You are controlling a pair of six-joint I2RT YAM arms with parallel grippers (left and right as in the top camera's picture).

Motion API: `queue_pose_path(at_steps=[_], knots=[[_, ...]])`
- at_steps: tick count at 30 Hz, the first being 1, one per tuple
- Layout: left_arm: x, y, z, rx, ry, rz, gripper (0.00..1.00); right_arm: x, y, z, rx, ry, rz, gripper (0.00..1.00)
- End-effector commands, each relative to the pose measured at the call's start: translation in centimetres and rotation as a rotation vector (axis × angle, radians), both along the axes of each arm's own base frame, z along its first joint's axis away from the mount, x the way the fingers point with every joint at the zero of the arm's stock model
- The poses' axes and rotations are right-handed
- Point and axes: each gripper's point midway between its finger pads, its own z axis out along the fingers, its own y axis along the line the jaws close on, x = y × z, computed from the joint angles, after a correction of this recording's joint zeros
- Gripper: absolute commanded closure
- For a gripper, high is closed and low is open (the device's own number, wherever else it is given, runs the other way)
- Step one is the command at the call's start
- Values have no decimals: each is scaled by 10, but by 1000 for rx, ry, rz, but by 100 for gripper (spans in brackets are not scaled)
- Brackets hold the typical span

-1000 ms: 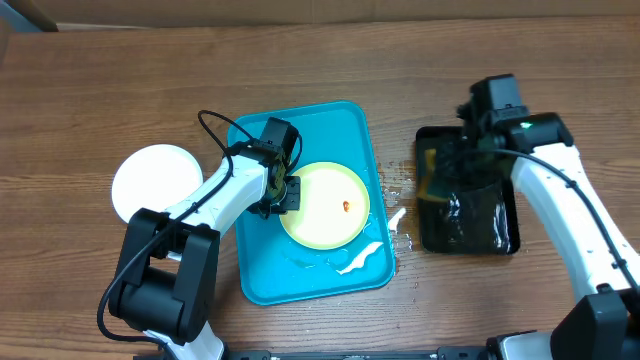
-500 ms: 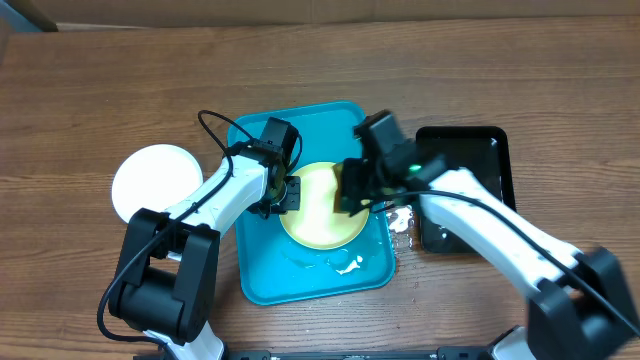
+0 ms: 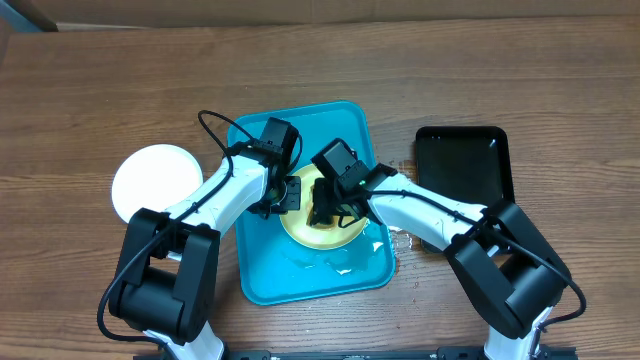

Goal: Clean dirty plates on tray and stack at the side
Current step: 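Scrub the yellow-green plate with the sponge in the right gripper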

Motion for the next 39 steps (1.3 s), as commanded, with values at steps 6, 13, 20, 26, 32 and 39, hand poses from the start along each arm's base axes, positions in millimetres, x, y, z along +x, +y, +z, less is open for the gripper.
queue_pose_path(at_steps=[6,13,20,26,32,39], knots=[[-13,10,-14,39,46,3,96,-4,-68,-25,-276,38,-203,96],[-11,30,-14,84,50,46,96,-9,-81,-24,-334,52,-238,96],[-6,65,-14,66,72,164,96,-7,-89,-10,-399,52,-243,96],[-2,56,-14,-44,73,115,96,-4,-91,11,-444,59,-227,96],[-3,59,-14,-27,74,116,96,-1,-91,34,-473,67,-204,96],[-2,65,-14,8,67,109,96,7,-87,80,-449,14,-162,96]])
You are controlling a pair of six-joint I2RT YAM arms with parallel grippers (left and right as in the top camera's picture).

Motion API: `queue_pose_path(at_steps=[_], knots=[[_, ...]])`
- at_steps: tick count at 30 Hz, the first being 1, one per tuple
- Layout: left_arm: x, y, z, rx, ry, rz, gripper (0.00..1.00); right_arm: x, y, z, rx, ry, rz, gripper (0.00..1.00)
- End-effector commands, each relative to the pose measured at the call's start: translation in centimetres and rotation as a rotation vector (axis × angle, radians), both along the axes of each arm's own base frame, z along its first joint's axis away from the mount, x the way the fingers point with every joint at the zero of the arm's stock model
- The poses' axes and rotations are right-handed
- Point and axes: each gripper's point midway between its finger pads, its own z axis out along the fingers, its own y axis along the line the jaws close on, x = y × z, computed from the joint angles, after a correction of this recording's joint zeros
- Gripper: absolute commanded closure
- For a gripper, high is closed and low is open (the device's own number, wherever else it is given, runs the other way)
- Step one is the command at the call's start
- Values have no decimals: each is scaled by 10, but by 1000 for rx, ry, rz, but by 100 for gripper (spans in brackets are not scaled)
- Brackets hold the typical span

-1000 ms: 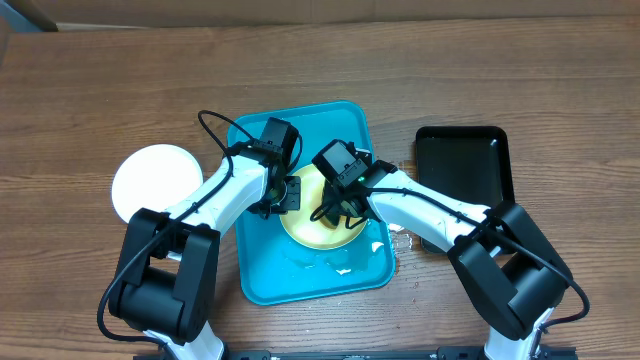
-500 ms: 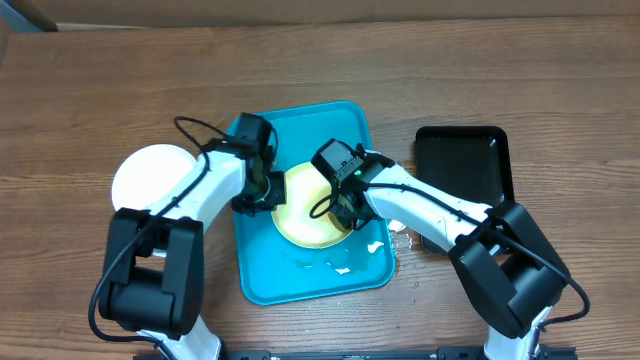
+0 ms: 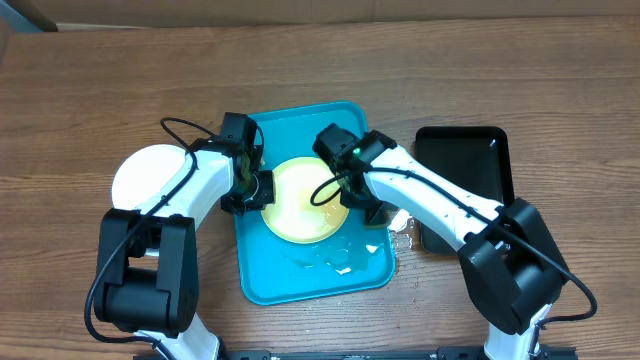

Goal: Clean dirty plates on tray and stack at the side
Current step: 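Scrub the yellow-green plate with the sponge in the right gripper, then return the sponge to the black water tray with the right gripper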

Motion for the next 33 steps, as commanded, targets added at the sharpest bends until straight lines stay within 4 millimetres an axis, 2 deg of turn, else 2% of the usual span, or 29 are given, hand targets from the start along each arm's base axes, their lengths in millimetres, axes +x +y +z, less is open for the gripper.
queue_pose_path(at_steps=[1,6,10,14,16,20,23,26,29,31,32,33], knots=[[-8,22,-13,109,26,-7,96,17,4,39,34,-95,22,96],[-7,21,-11,105,22,-41,96,19,-7,75,137,-115,-9,96],[-5,19,-6,98,23,-63,96,28,-47,101,216,-121,-108,96],[1,12,4,62,6,-100,96,41,-97,107,276,-95,-191,96],[5,8,10,44,-9,-108,96,44,-118,100,304,-69,-228,95],[12,5,22,27,-35,-109,96,37,-151,66,316,-4,-315,93],[16,3,30,23,-50,-111,96,26,-163,34,306,32,-355,93],[17,0,36,21,-66,-125,96,15,-165,4,307,47,-366,91],[17,-3,38,17,-73,-135,96,14,-165,-17,313,24,-363,74],[16,-7,40,11,-74,-143,96,13,-167,-26,307,9,-369,28],[16,-10,41,2,-78,-158,96,12,-168,-28,306,8,-371,20],[15,-14,44,-8,-84,-174,96,13,-170,-26,306,8,-376,21]])
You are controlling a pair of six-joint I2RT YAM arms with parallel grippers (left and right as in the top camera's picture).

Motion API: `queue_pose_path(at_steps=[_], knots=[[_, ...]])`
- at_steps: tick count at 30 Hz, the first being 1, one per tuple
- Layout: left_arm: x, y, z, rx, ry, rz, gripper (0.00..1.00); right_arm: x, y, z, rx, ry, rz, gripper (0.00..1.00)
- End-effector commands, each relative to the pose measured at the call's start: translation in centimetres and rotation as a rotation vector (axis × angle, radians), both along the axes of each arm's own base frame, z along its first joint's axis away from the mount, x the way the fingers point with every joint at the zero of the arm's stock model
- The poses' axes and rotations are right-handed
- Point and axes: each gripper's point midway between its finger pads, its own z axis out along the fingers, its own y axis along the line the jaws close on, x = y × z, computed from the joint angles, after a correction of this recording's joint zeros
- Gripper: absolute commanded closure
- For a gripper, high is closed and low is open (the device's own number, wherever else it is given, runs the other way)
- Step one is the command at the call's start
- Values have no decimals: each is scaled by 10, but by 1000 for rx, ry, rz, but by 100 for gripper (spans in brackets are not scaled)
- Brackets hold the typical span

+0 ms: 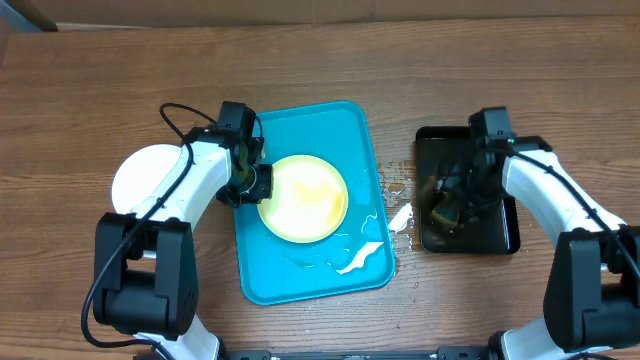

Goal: Clean dirty plates on tray and stack at the side
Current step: 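Return the sponge to the black water tray with the right gripper, then lift the yellow-green plate with the left gripper and rinse it over the water tray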

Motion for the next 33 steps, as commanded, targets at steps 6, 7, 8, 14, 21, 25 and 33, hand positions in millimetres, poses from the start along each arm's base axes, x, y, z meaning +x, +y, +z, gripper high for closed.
queue_pose_path(at_steps=[6,7,8,14,21,25,33], knots=[[15,-35,54,-76,-118,-131,96,18,-17,60,41,-137,-42,21],[18,-40,64,-79,-136,-142,96,21,-18,77,65,-177,-34,20],[21,-45,73,-82,-154,-156,96,22,-19,92,86,-209,-32,18],[35,-81,135,-102,-270,-240,96,4,-44,164,167,-351,-123,9],[63,-149,203,-140,-539,-288,96,-24,-63,187,140,-396,-159,9],[77,-191,214,-104,-694,-310,96,-31,-61,184,144,-366,-163,9],[95,-246,193,128,-896,-330,96,-38,-60,181,143,-338,-145,10]])
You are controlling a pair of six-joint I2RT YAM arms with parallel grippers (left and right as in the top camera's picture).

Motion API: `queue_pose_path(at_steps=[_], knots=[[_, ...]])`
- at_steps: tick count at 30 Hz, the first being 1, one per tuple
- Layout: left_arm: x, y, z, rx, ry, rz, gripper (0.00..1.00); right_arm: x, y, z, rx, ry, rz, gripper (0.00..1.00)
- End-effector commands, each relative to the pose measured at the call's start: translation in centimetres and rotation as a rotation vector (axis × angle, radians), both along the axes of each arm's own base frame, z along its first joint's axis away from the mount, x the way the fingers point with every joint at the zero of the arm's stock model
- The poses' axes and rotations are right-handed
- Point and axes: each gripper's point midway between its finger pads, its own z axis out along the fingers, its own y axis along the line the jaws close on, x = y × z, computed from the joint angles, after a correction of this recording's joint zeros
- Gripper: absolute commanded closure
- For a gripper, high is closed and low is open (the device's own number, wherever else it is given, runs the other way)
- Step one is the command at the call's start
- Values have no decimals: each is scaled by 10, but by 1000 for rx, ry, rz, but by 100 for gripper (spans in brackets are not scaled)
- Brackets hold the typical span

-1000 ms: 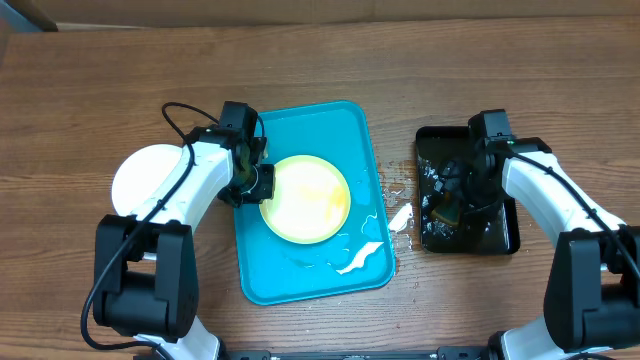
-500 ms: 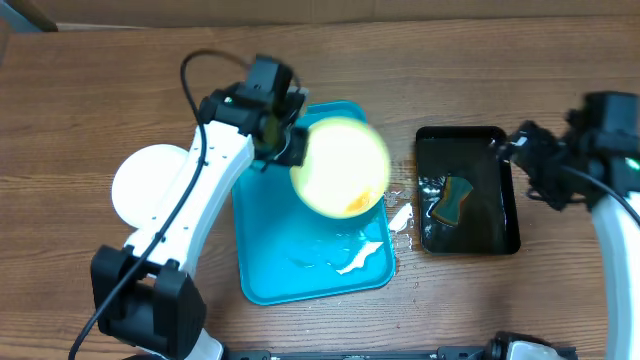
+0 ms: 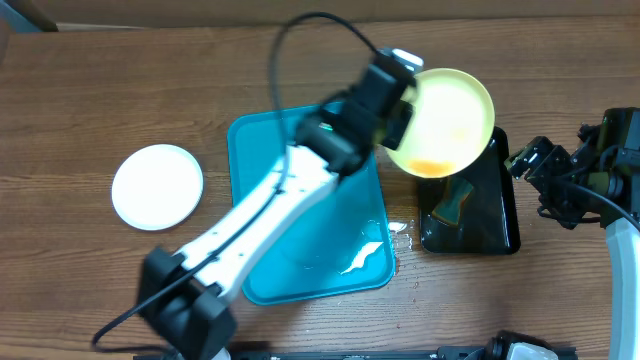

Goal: Clean dirty plates on tray and stack at the side
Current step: 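Lift the yellow-green plate with the left gripper and rinse it over the water tray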

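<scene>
A yellow plate [image 3: 447, 118] hangs tilted above the far end of the black tray [image 3: 498, 222], with an orange smear [image 3: 432, 167] at its low edge. My left gripper [image 3: 398, 103] is shut on the plate's left rim, the arm stretched across the blue tray [image 3: 262, 150]. A clean white plate [image 3: 157, 187] lies on the table at the left. My right gripper [image 3: 543, 183] stands open just right of the black tray, holding nothing. A dark green sponge [image 3: 452, 204] lies in the black tray.
A wet, soapy puddle [image 3: 360, 258] covers the blue tray's near right corner, and drops [image 3: 398, 228] lie on the wood between the two trays. Cables loop above the left arm.
My left gripper has carried the yellow plate from the blue tray to above the black tray, tilted. My right gripper has left the sponge in the black tray and now stands open to its right.
Both grippers were over the yellow plate in the blue tray, the right one rubbing it with the sponge. Then the left held the plate's left rim while the right sat at its right side. The right then took the sponge to the black tray. The plate now hangs tilted over it.
</scene>
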Motion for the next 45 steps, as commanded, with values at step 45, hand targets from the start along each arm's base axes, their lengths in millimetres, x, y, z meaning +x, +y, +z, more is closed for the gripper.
queue_pose_path(at_steps=[45], knots=[[-18,-70,82,515,-664,-39,96,-38,-102,1,78,23,-483,0]])
